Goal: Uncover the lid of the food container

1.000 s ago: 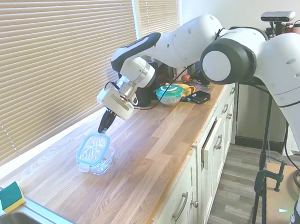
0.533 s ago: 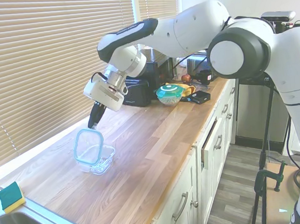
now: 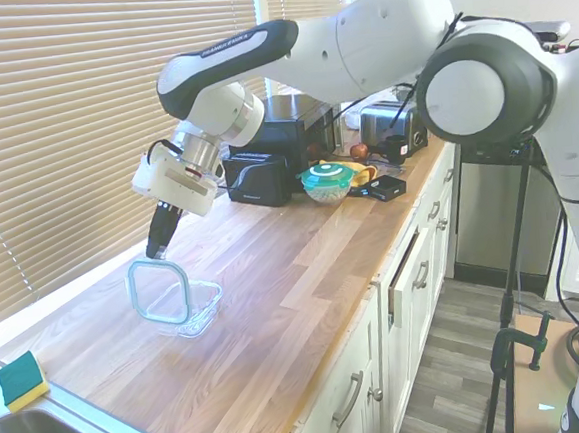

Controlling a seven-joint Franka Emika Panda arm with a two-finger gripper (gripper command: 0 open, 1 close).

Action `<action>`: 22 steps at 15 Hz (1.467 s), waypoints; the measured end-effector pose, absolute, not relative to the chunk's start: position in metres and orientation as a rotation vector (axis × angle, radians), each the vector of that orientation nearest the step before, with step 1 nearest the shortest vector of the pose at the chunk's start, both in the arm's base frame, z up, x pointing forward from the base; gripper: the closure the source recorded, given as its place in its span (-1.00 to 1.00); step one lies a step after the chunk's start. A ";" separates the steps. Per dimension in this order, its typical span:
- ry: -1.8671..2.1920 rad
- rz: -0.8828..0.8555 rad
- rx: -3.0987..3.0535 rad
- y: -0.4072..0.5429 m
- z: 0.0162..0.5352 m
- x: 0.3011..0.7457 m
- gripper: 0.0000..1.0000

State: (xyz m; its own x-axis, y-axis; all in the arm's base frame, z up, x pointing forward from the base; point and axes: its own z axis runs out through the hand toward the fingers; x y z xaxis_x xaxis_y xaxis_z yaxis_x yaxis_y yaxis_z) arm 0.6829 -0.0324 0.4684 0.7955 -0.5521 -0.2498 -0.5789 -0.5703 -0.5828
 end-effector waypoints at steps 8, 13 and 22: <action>0.744 -0.015 -2.544 0.058 0.438 0.657 1.00; 0.576 -0.170 -2.740 0.141 0.443 0.611 1.00; 0.408 -0.116 -2.946 0.193 0.362 0.539 1.00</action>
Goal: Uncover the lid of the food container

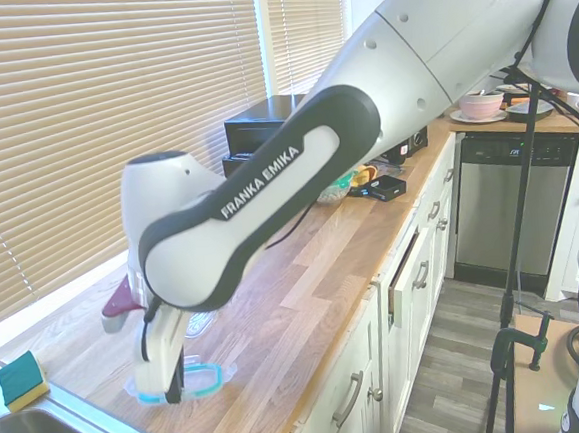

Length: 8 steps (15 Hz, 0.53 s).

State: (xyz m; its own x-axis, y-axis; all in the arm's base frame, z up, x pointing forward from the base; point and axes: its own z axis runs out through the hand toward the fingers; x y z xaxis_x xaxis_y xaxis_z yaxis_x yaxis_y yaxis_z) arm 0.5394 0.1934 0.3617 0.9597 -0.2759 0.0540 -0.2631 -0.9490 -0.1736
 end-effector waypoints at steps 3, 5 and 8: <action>0.408 -0.083 -2.998 0.187 0.335 0.533 1.00; 0.424 -0.079 -3.005 0.181 0.324 0.537 -1.00; 0.429 -0.096 -3.005 0.177 0.324 0.540 -1.00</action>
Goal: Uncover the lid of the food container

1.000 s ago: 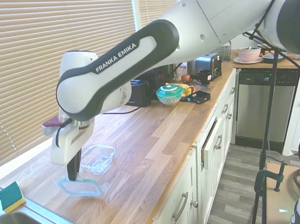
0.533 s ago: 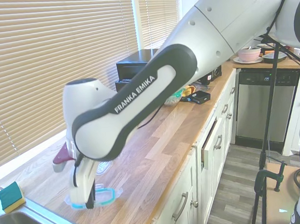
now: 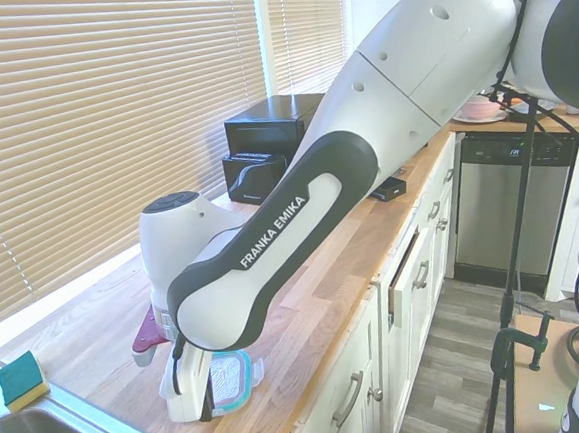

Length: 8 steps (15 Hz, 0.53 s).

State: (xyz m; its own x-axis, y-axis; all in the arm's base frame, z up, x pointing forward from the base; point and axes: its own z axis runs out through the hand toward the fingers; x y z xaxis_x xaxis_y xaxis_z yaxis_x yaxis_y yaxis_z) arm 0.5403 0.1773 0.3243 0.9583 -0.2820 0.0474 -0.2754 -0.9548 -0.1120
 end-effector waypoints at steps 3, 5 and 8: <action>0.433 -0.104 -3.006 0.175 0.324 0.542 -1.00; 0.435 -0.105 -3.006 0.174 0.323 0.542 -1.00; 0.436 -0.113 -3.002 0.176 0.324 0.542 -1.00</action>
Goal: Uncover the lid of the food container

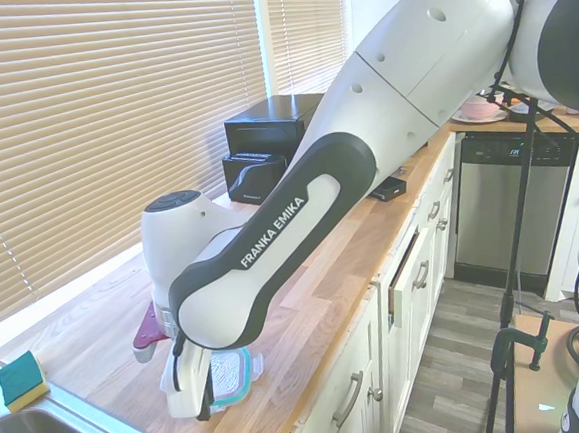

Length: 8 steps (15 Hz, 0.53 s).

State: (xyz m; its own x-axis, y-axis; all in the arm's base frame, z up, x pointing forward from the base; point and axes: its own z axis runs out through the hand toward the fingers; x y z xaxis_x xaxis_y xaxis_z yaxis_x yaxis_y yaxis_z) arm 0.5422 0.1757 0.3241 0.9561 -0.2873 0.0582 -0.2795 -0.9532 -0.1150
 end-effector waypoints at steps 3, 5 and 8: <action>0.447 -0.158 -2.986 0.181 0.335 0.542 -1.00; 0.473 -0.229 -2.980 0.185 0.355 0.541 -1.00; 0.558 -0.365 -2.975 0.190 0.393 0.536 -1.00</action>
State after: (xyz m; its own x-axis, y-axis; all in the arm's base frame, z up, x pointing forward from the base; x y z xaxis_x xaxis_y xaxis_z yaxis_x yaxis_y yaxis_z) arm 0.5365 0.1905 0.3927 0.9046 -0.3677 0.2158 -0.3455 -0.9287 -0.1345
